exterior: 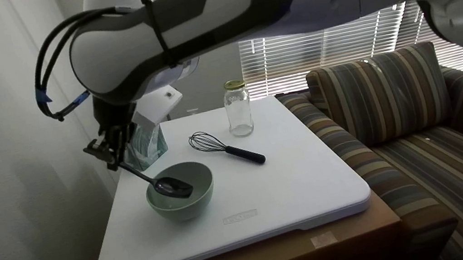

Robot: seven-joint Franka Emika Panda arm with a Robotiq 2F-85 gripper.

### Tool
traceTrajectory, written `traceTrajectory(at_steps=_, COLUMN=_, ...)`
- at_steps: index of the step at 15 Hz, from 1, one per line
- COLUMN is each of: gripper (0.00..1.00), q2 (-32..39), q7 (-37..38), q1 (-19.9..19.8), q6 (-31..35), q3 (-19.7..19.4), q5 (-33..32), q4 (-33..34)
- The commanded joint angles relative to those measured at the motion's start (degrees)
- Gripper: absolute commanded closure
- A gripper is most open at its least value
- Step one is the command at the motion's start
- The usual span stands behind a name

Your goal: Put the black spoon on the table

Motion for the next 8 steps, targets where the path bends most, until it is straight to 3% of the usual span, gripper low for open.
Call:
traceTrajectory(at_steps=1, gripper=0.95, q2=-1.94, q7=-0.23, q1=-0.68, q6=0.56, q3=-0.84, q5=-0.43, q4=0.87)
traceTrajectory(at_steps=8, gripper=0.95, q2=-7.06, q7=-0.46, q1=-2.42, q6=-1.07, q3=-0.68, q5=-0.07, q4=0.91)
